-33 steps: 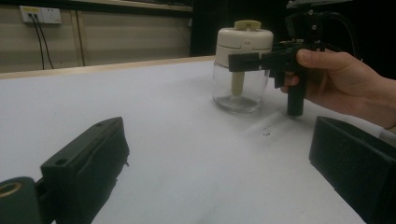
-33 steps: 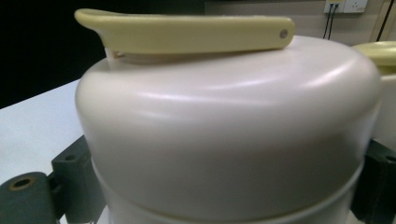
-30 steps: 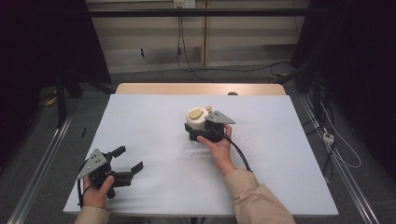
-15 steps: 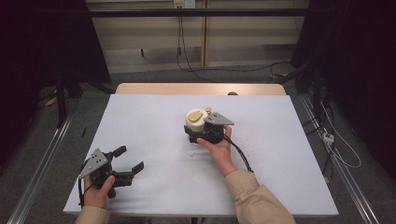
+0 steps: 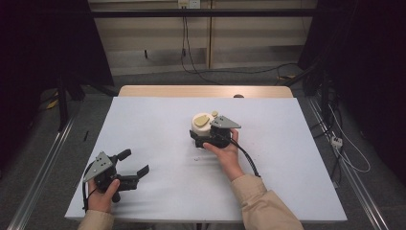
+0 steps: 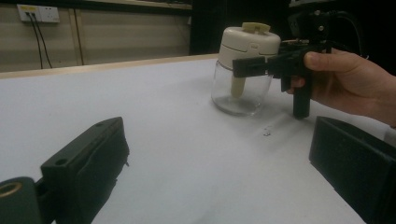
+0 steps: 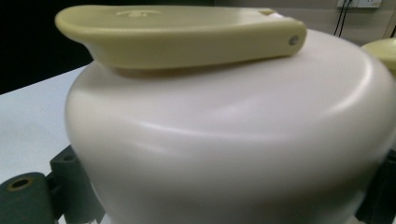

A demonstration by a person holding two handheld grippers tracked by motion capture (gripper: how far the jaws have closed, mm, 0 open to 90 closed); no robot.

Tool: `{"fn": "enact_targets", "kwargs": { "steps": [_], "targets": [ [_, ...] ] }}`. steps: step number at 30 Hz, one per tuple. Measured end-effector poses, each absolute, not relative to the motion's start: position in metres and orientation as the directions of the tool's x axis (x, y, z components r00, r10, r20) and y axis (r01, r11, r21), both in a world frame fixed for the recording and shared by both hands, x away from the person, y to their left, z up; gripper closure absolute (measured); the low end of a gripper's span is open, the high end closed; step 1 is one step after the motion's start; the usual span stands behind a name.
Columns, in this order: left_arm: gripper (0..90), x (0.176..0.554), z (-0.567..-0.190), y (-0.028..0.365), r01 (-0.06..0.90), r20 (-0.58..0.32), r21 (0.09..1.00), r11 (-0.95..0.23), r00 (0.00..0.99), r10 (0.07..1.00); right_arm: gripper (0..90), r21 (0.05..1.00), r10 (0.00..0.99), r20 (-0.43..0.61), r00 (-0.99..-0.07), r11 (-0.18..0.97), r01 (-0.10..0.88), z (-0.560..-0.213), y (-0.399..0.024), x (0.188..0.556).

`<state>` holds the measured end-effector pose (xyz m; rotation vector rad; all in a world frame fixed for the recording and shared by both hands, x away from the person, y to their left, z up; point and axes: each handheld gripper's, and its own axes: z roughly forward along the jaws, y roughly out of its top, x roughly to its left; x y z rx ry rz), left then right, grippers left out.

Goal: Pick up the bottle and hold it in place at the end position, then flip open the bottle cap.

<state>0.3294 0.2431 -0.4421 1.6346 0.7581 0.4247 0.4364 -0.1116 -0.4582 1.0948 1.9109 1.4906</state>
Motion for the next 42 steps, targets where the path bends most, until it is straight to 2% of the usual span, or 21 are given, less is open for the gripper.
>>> {"fn": "enact_targets", "kwargs": {
  "steps": [42],
  "targets": [
    [3.3,0.342,-0.435,0.208,0.286,-0.146,0.952,-0.111,0.741,0.655,6.5,0.947,0.814,0.105,-0.571,0.094,0.307,-0.458,-0.113,0.437]
  ]
}}
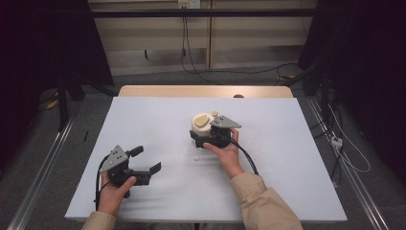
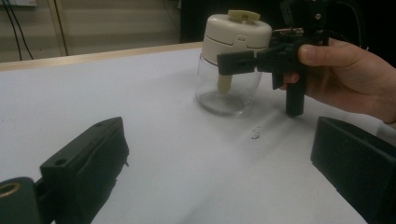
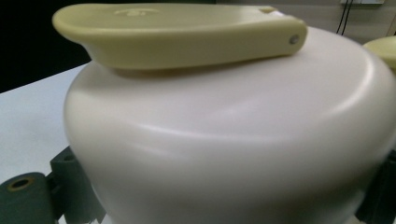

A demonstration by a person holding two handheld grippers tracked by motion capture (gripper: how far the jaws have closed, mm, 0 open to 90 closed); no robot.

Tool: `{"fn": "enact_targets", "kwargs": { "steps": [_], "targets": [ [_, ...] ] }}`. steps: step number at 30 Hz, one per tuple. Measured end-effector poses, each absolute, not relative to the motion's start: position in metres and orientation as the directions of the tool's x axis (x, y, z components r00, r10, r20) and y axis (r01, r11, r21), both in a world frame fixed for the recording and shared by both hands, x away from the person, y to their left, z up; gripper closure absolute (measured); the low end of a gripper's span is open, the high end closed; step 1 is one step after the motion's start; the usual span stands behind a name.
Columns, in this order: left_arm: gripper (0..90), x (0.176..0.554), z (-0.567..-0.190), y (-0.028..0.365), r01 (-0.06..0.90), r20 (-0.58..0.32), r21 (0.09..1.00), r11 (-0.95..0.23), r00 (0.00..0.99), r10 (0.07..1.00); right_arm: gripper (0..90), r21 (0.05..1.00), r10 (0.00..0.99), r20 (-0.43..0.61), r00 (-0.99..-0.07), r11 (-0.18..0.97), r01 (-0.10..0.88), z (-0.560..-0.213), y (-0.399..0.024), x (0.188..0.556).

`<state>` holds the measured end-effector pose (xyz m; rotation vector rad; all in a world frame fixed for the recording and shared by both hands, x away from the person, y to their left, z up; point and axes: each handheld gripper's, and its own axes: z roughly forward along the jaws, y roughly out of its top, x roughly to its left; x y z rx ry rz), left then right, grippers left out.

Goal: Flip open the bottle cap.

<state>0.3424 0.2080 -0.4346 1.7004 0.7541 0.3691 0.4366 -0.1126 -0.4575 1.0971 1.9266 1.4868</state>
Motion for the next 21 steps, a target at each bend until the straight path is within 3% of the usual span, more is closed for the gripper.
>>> {"fn": "enact_targets", "kwargs": {
  "steps": [14,21],
  "targets": [
    [4.1,0.359,-0.418,0.184,0.328,-0.197,0.94,-0.099,0.753,0.627,6.5,0.947,0.814,0.106,-0.571,0.093,0.308,-0.458,-0.113,0.436],
    [7.3,0.368,-0.41,0.166,0.318,-0.176,0.938,-0.134,0.775,0.607,6.5,0.947,0.814,0.105,-0.571,0.095,0.309,-0.458,-0.113,0.437]
  ]
}}
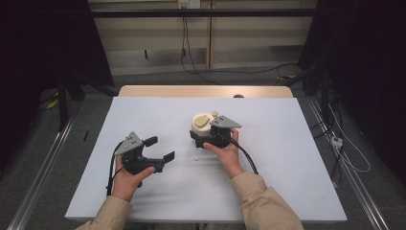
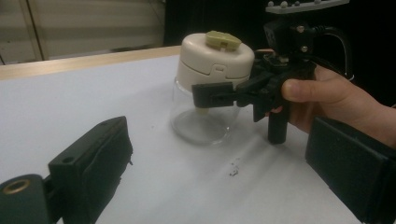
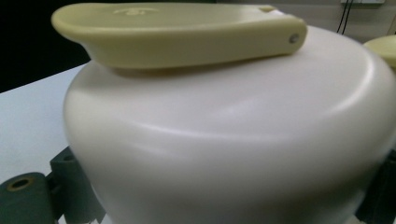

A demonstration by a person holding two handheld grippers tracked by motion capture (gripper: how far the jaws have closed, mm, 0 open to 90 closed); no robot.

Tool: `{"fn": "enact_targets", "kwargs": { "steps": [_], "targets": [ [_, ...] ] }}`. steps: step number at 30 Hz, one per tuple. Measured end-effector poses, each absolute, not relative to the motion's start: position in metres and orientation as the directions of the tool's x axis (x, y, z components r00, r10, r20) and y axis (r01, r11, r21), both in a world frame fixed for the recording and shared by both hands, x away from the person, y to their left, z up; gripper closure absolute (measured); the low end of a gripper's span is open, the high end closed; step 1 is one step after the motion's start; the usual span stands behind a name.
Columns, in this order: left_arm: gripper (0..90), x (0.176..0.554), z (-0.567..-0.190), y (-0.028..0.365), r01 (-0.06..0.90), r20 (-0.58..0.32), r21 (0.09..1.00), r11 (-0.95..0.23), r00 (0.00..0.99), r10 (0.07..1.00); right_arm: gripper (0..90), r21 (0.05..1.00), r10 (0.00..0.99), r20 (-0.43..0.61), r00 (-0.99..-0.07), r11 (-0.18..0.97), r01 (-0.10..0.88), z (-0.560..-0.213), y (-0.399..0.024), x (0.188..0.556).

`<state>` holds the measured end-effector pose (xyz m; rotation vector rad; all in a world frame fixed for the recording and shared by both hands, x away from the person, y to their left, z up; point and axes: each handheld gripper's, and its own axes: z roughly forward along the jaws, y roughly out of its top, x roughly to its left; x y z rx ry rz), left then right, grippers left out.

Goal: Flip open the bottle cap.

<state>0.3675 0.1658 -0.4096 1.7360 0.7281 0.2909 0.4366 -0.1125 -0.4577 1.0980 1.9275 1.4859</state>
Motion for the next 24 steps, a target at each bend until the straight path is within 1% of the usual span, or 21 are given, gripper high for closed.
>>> {"fn": "enact_targets", "kwargs": {
  "steps": [9,15,19,24],
  "targets": [
    [13.2,0.379,-0.403,0.151,0.327,-0.191,0.937,-0.127,0.78,0.597,6.4,0.945,0.812,0.098,-0.575,0.104,0.309,-0.457,-0.113,0.435],
    [15.8,0.383,-0.4,0.145,0.335,-0.19,0.931,-0.145,0.784,0.592,6.4,0.945,0.808,0.094,-0.582,0.111,0.307,-0.457,-0.114,0.435],
    [20.6,0.384,-0.396,0.144,0.329,-0.19,0.934,-0.138,0.787,0.586,6.4,0.945,0.807,0.094,-0.583,0.111,0.306,-0.457,-0.114,0.435],
    [24.2,0.387,-0.395,0.143,0.337,-0.201,0.932,-0.134,0.787,0.583,6.4,0.945,0.806,0.101,-0.583,0.106,0.31,-0.457,-0.114,0.436]
  ]
}}
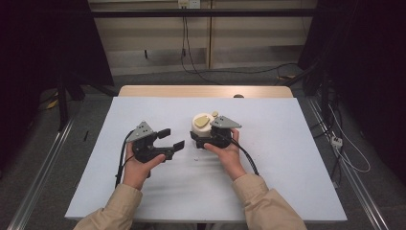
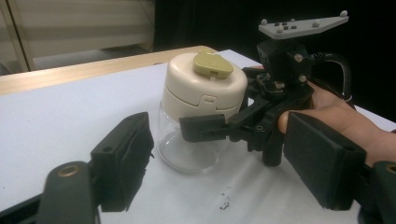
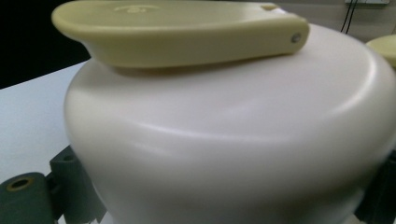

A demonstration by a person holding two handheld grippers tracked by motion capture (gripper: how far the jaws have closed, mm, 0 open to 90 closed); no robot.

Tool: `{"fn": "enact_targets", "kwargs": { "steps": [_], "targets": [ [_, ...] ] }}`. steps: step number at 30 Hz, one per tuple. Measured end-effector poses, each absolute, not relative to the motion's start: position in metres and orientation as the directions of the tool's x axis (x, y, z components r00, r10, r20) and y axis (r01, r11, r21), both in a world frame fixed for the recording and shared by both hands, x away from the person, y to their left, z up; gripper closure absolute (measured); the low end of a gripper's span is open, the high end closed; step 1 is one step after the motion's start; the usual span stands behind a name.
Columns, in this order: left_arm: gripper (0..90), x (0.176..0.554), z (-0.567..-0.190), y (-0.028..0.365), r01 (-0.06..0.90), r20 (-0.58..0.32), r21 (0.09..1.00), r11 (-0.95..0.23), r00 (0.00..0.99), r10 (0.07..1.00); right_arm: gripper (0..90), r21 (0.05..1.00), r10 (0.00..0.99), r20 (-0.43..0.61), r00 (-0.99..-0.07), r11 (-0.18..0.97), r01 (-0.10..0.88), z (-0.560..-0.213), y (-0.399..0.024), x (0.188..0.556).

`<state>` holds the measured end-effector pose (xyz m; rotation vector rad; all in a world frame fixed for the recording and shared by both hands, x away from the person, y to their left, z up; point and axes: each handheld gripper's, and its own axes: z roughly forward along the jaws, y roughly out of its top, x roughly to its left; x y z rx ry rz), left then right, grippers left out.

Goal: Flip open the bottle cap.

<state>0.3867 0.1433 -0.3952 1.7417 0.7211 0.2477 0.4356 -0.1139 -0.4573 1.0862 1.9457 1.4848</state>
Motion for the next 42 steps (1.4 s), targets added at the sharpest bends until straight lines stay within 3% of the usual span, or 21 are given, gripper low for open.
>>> {"fn": "enact_targets", "kwargs": {
  "steps": [13,23,42],
  "targets": [
    [35.7,0.394,-0.39,0.137,0.354,-0.214,0.925,-0.136,0.783,0.583,6.4,0.945,0.805,0.102,-0.585,0.105,0.309,-0.458,-0.114,0.436],
    [54.2,0.402,-0.394,0.133,0.377,-0.229,0.916,-0.139,0.774,0.59,6.4,0.945,0.806,0.102,-0.584,0.105,0.31,-0.458,-0.114,0.436],
    [80.9,0.414,-0.385,0.119,0.384,-0.21,0.904,-0.187,0.781,0.588,6.4,0.944,0.806,0.101,-0.583,0.106,0.311,-0.458,-0.114,0.436]
  ]
}}
